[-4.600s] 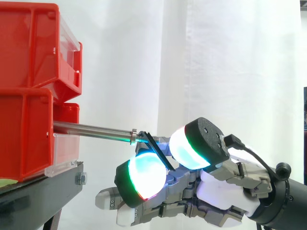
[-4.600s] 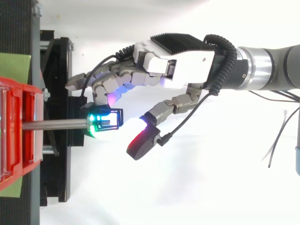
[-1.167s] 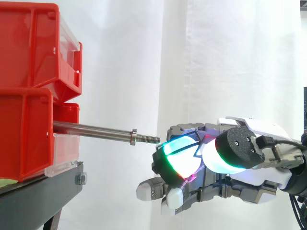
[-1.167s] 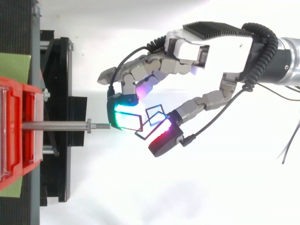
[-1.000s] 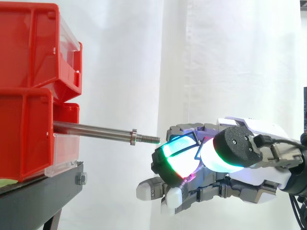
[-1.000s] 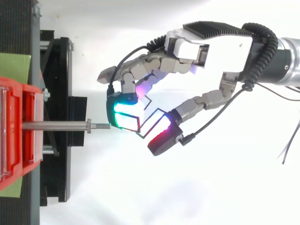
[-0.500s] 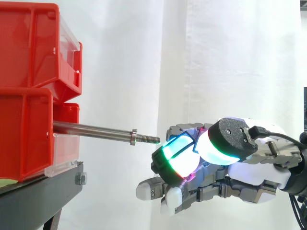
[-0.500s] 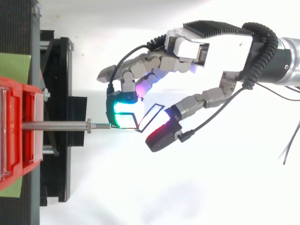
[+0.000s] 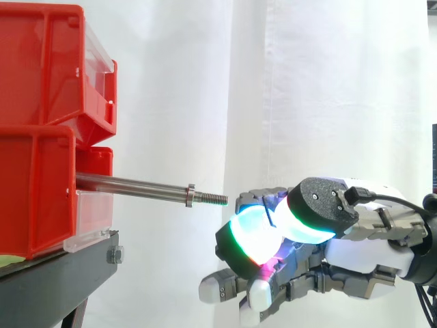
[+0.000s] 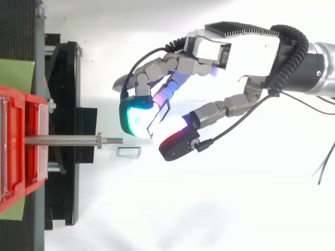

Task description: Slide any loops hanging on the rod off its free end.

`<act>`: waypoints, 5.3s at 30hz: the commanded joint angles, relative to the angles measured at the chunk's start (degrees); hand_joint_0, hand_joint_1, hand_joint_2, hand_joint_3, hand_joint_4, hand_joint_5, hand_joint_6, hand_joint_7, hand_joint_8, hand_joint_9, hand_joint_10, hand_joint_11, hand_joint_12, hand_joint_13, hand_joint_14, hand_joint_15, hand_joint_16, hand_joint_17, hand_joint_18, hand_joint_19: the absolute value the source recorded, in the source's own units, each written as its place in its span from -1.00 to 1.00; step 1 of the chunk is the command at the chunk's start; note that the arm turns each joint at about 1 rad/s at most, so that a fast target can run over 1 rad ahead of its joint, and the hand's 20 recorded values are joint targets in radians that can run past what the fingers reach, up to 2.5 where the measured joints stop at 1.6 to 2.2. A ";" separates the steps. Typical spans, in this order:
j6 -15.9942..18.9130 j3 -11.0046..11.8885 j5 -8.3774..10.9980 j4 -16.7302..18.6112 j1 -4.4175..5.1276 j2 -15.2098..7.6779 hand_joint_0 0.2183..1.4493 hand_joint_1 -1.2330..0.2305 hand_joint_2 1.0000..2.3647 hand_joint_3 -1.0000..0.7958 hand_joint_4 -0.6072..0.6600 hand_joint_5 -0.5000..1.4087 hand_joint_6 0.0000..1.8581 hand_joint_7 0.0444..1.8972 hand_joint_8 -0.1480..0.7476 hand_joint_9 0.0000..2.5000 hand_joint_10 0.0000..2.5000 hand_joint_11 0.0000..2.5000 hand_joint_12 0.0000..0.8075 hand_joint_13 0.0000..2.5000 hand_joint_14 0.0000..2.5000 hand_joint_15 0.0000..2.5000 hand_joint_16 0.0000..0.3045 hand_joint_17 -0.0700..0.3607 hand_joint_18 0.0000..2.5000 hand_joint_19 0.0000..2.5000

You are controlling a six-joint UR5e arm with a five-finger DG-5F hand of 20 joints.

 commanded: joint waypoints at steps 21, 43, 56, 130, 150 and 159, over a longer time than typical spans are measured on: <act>3.42 0.00 5.18 -13.55 0.87 2.73 -0.40 -0.31 -1.00 0.03 -0.15 -0.53 -0.18 0.16 0.01 -0.15 -0.99 -0.84 -0.05 -0.54 -1.00 -0.97 -0.61 -0.06 -0.42 -0.80; 9.57 0.00 10.28 -27.26 2.27 6.86 -0.45 -0.35 -0.84 0.03 -0.24 -0.52 -0.17 0.15 0.01 -0.13 -0.99 -0.85 -0.02 -0.51 -1.00 -0.96 -0.60 -0.04 -0.38 -0.81; 11.06 -0.08 10.11 -27.61 3.15 6.86 -0.61 -0.29 -0.33 -0.01 -0.28 -0.48 -0.23 0.26 0.02 -0.08 -1.00 -0.87 0.01 -0.47 -1.00 -0.96 -0.58 -0.01 -0.33 -0.82; 16.60 0.00 10.28 -30.25 4.30 6.86 -0.36 -0.44 -0.98 -0.14 -0.22 -0.60 -0.06 0.08 -0.13 -0.24 -0.99 -0.75 -0.15 -0.56 -1.00 -0.91 -0.69 -0.18 -0.48 -0.74; 16.51 -0.08 10.28 -30.87 4.65 6.86 -0.40 -0.42 -1.00 0.00 -0.17 -0.57 -0.05 0.09 -0.01 -0.16 -0.99 -0.77 -0.05 -0.50 -1.00 -0.91 -0.62 -0.08 -0.41 -0.78; 16.34 0.00 10.28 -30.95 4.82 6.86 -0.59 -0.38 -0.20 -0.01 -0.33 -0.53 -0.06 0.14 0.02 -0.06 -0.99 -0.79 -0.03 -0.42 -1.00 -0.90 -0.60 -0.03 -0.33 -0.80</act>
